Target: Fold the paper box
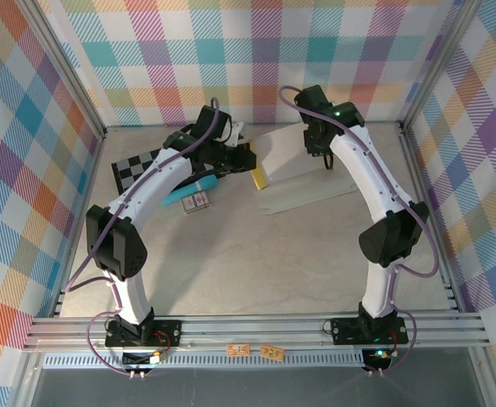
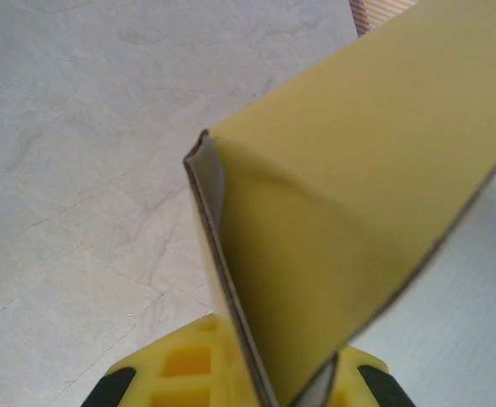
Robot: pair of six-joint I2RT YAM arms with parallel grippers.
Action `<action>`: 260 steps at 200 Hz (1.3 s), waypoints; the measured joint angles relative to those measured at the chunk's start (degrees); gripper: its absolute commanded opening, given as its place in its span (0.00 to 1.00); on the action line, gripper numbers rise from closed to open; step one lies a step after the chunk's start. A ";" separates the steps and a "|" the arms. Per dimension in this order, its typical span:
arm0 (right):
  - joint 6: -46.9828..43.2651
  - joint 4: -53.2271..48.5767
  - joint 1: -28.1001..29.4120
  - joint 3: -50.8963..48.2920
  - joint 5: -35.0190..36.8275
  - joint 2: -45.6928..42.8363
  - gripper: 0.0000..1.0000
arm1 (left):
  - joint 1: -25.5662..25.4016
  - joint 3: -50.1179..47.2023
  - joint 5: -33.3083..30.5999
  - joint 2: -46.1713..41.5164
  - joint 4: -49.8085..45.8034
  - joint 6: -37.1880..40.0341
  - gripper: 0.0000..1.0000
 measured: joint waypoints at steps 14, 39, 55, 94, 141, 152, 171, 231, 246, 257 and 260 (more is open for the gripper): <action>0.13 -0.42 -0.44 0.70 -1.14 0.00 0.30 | 0.00 0.00 0.13 0.00 0.31 -0.02 0.00; 0.13 -0.61 -1.20 1.97 -3.41 0.00 0.21 | -0.02 0.00 0.39 0.00 1.11 -0.02 0.00; 0.20 -0.68 -1.29 2.21 -4.50 0.00 0.07 | -0.02 0.00 0.42 0.00 1.25 0.00 0.00; 0.35 -3.30 -0.09 3.72 -0.31 1.01 0.00 | -0.31 0.31 0.59 0.00 1.29 0.04 0.00; 3.82 -8.48 4.85 5.66 14.97 4.07 0.00 | -0.39 0.63 0.83 0.00 1.55 0.02 0.00; 4.52 -9.16 5.99 5.57 18.25 4.92 0.00 | -0.39 0.63 0.81 0.00 1.20 0.02 0.00; 4.87 -9.42 7.45 4.83 22.40 5.73 0.00 | -0.39 0.63 0.72 0.00 0.81 0.02 0.00; 0.24 -3.54 7.34 1.31 19.21 3.74 0.13 | -0.24 0.66 -0.70 0.00 -0.28 0.00 0.00; 0.35 -3.23 5.66 1.31 13.92 2.62 0.20 | -0.22 0.66 -0.68 0.00 -0.42 0.00 0.00; 0.37 -3.34 4.13 1.51 10.12 1.90 0.25 | -0.26 0.66 -0.50 -0.02 -0.42 0.00 0.00; 0.76 -3.41 3.58 1.73 8.79 1.73 0.26 | -0.28 0.63 -0.46 -0.02 -0.39 0.00 0.00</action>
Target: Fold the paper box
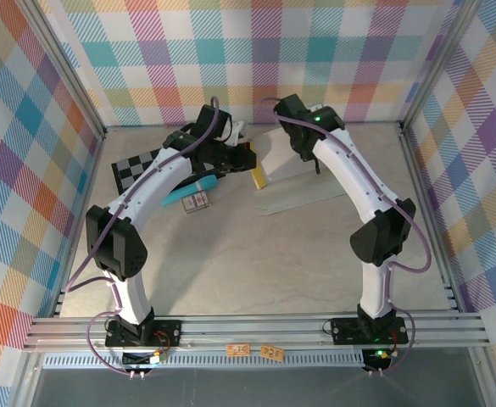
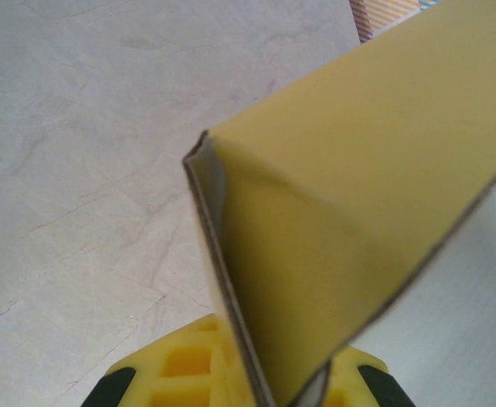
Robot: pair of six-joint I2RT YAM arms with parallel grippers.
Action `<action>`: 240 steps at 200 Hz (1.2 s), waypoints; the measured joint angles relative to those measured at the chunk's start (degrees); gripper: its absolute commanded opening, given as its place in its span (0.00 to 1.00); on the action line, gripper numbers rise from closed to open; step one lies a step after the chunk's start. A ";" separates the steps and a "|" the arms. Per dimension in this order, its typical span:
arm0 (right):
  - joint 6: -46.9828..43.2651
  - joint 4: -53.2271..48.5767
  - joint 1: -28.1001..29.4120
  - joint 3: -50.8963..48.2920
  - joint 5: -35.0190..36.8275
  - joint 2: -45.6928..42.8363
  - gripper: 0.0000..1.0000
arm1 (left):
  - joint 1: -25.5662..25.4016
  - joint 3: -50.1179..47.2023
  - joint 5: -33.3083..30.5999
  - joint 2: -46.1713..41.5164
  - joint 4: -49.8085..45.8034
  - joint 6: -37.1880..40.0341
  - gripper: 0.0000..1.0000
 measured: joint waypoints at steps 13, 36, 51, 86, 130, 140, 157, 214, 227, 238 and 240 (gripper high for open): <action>0.50 -0.04 -1.55 0.85 -4.02 -0.46 0.31 | 0.00 0.00 0.39 0.00 0.09 0.00 0.00; 1.03 -0.57 -3.69 2.56 -9.29 -0.68 0.37 | 0.00 0.00 0.59 -0.07 0.28 -0.02 0.00; 1.29 -1.44 -4.63 4.00 -11.72 -0.68 0.39 | 0.00 0.00 0.66 -0.13 0.28 -0.02 0.00; 1.57 -2.58 -6.29 6.62 -15.56 -0.68 0.42 | 0.00 0.00 0.87 -0.42 0.70 -0.17 0.00; 1.79 -3.13 -7.26 9.29 -18.40 -0.68 0.38 | 0.00 0.00 1.44 -0.46 1.36 -0.17 0.00; 1.70 -3.10 -7.30 9.35 -18.71 -0.63 0.36 | 0.00 0.00 1.46 -0.48 1.33 -0.17 0.00; 1.75 -3.04 -7.30 9.55 -19.06 -0.37 0.29 | 0.00 0.00 1.49 -0.48 1.36 -0.17 0.00; -1.20 -2.82 -7.02 9.70 -18.14 1.42 0.00 | -0.11 0.00 1.75 -0.48 1.51 0.02 0.00; -1.84 -2.82 -6.62 9.70 -16.79 1.42 0.00 | -0.17 0.00 1.81 -0.48 1.53 0.02 0.00; -1.99 -2.86 -5.90 9.70 -14.82 1.42 0.00 | -0.22 0.00 1.81 -0.48 1.55 0.00 0.00; -1.95 -2.89 -5.70 9.70 -14.36 1.42 0.00 | -0.24 0.00 1.79 -0.48 1.53 0.02 0.00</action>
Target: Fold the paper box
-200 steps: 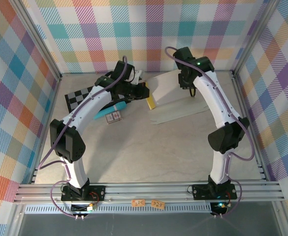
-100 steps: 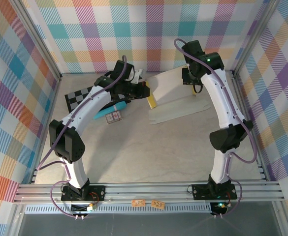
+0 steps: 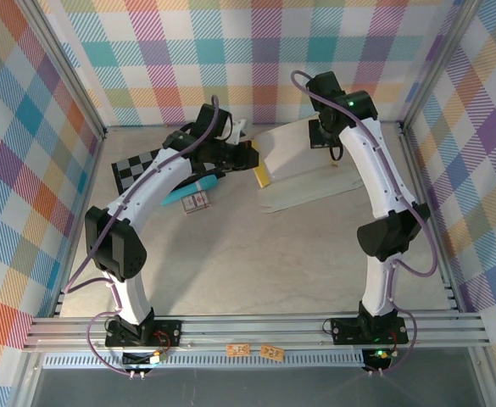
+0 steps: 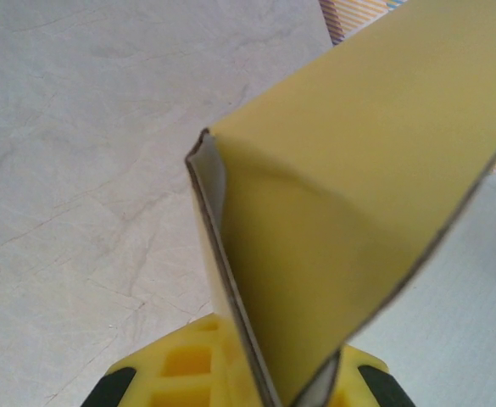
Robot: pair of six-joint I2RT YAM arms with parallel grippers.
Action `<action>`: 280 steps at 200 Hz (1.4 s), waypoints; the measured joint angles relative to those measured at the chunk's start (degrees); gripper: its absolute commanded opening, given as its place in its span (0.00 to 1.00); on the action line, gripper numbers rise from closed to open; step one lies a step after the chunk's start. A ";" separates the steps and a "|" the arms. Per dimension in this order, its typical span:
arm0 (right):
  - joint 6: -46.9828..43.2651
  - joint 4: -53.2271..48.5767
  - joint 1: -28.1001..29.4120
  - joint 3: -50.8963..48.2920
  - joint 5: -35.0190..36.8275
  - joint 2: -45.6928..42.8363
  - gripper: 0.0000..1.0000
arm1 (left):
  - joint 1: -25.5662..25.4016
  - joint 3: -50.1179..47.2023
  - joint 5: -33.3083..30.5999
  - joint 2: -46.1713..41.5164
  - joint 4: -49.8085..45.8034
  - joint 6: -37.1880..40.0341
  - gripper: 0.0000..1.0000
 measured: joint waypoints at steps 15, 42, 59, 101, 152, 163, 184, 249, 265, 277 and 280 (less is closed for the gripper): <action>0.22 -0.55 1.14 0.00 2.80 0.04 0.00 | -0.04 0.04 -0.13 0.00 -0.13 0.00 0.00; 1.81 -1.05 2.58 -0.74 5.29 -0.13 0.00 | -0.17 0.52 -1.49 0.02 -1.14 0.00 0.00; 3.41 0.52 2.86 -5.38 5.22 -1.68 0.00 | -0.46 0.81 -2.80 0.20 -2.45 0.07 0.00; 8.02 10.23 3.26 -28.52 2.27 -11.13 0.00 | -2.97 -3.13 -8.28 0.63 -4.46 -0.24 0.00; 13.27 20.00 7.19 -51.25 0.22 -19.52 0.00 | -5.70 -18.93 -12.46 0.92 5.22 -3.04 0.02; 14.10 21.22 8.31 -53.46 0.50 -19.41 0.00 | -5.75 -22.29 -12.83 1.07 7.91 -3.67 0.04; 15.34 22.64 9.90 -56.08 1.07 -19.21 0.00 | -5.75 -26.91 -13.22 1.64 12.33 -4.79 0.06; 15.06 25.81 10.08 -58.12 2.05 -18.32 0.00 | -5.75 -30.91 -14.08 4.87 22.27 -6.60 0.18; 14.88 25.83 10.08 -58.12 2.51 -17.57 0.00 | -5.70 -31.15 -14.14 5.20 23.21 -6.88 0.18; 14.86 25.86 10.08 -58.12 2.71 -17.14 0.00 | -5.64 -31.50 -14.16 5.49 24.28 -7.08 0.19; 14.86 25.86 10.08 -58.12 2.73 -17.05 0.00 | -5.62 -31.56 -14.14 5.57 24.57 -7.10 0.19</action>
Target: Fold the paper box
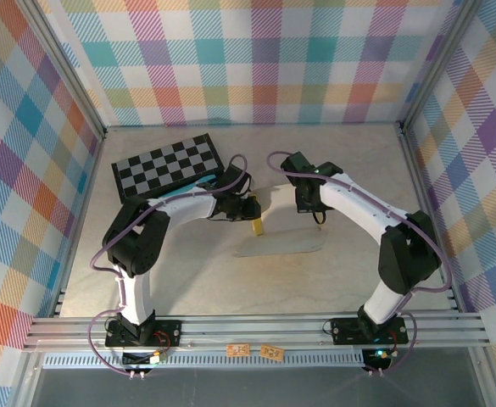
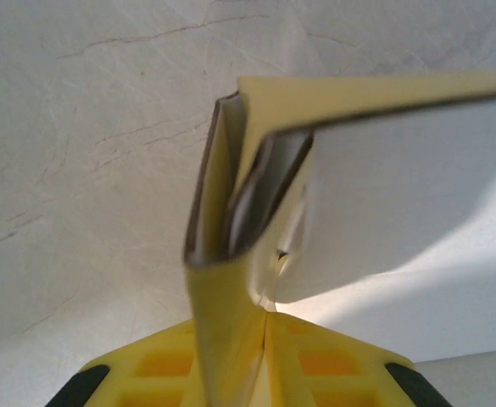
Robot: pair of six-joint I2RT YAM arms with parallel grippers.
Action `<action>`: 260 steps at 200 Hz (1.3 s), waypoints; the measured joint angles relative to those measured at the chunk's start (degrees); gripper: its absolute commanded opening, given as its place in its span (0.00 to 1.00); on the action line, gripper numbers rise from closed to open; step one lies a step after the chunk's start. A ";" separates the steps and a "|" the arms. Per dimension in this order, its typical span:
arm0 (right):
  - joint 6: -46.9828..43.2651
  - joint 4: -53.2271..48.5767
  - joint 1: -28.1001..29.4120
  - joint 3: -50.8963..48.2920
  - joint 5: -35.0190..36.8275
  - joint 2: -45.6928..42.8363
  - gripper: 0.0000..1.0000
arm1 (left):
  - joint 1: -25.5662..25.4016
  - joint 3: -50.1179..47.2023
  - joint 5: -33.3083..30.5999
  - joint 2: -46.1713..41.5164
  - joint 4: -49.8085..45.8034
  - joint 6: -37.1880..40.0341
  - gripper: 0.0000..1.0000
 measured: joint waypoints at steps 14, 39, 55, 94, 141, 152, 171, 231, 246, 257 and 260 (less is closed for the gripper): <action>-0.04 0.00 -0.13 0.00 -0.02 0.22 0.00 | 0.15 -0.20 0.09 0.42 1.16 -0.42 0.21; -0.04 0.02 -0.26 0.00 0.00 0.35 0.00 | 0.46 -0.39 0.46 0.98 2.69 -0.72 0.22; -0.04 -0.02 -0.28 0.00 0.09 0.48 0.00 | 0.57 -0.50 0.79 1.38 3.56 -1.01 0.23; -0.04 -0.02 -0.33 0.02 0.20 0.68 0.00 | 0.79 -1.90 1.68 1.49 6.14 -2.34 0.24; -0.85 0.07 -0.33 0.02 0.22 0.68 0.00 | 0.55 -2.67 2.69 1.57 8.35 -2.91 0.04; -1.05 0.17 -0.26 0.02 0.46 0.68 0.00 | 0.22 -2.67 2.54 1.57 8.31 -3.34 0.00; -1.14 0.48 0.26 0.02 1.44 0.68 0.00 | -0.66 -2.45 0.09 1.29 7.23 -3.39 0.00; -1.22 2.19 5.16 -0.46 6.19 0.42 0.00 | -3.54 -6.62 -12.66 -3.65 5.20 -6.56 0.00; -1.05 2.89 6.23 -0.92 7.23 0.20 0.00 | -3.82 -7.63 -14.60 -4.52 5.18 -7.72 0.00; -1.03 3.34 6.67 -1.07 8.02 0.09 0.00 | -4.02 -7.96 -15.52 -4.70 5.22 -8.35 0.00; -1.05 3.39 6.75 -1.05 8.17 0.09 0.00 | -4.07 -7.93 -15.72 -4.70 5.20 -8.50 0.00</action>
